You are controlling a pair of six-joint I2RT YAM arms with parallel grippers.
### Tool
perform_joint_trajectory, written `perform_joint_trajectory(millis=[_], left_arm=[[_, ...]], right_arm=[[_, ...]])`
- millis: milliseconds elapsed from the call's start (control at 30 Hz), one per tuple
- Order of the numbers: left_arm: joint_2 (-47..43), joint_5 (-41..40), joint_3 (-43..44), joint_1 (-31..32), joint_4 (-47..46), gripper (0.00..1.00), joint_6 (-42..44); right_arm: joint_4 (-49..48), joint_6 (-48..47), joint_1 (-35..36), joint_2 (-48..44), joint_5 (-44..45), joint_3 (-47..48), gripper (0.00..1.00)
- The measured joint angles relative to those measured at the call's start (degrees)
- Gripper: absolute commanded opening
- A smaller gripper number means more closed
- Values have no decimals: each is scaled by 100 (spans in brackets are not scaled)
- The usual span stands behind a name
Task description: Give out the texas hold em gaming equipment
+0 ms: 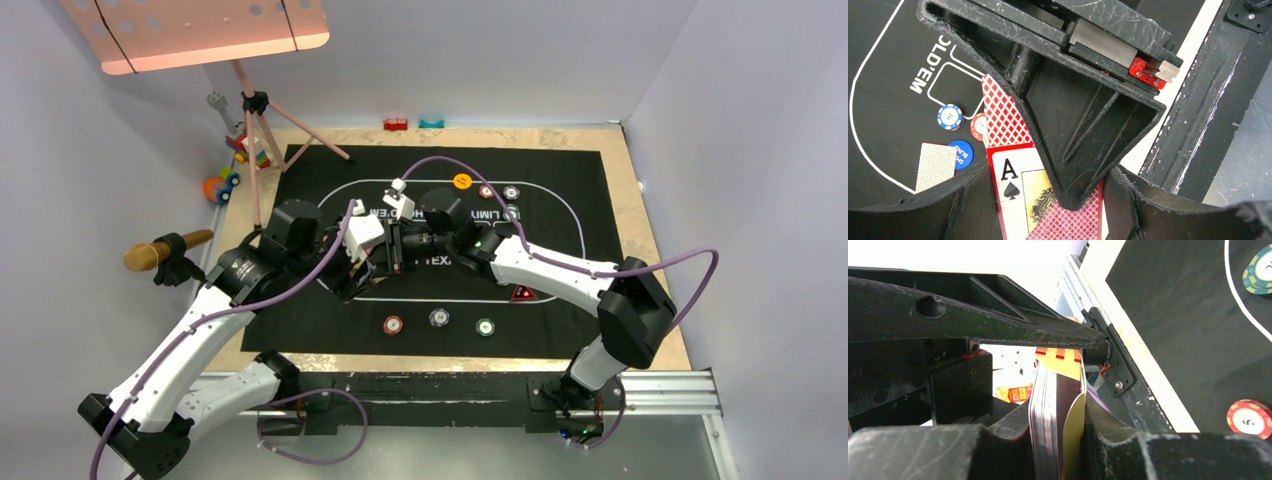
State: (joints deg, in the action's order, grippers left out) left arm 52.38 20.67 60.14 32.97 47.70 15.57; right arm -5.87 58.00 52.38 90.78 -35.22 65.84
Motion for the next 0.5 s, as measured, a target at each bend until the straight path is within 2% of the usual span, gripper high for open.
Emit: perform_joint_trajectory(millis=[100,200,300,500], left_arm=[[26,13,-4,0,-9,36,2],[44,2,-28,4,37,28,2],[44,-11,-90,4,31,26,2],[13,-2,-179,7,15,28,0]], right_arm=[[31,7,-9,0,0,-2,41],[-11,26,-13,0,-11,-4,44],[-22,33,-22,0,-24,-26,40],[-101,87,-48,-2,-24,-195,19]])
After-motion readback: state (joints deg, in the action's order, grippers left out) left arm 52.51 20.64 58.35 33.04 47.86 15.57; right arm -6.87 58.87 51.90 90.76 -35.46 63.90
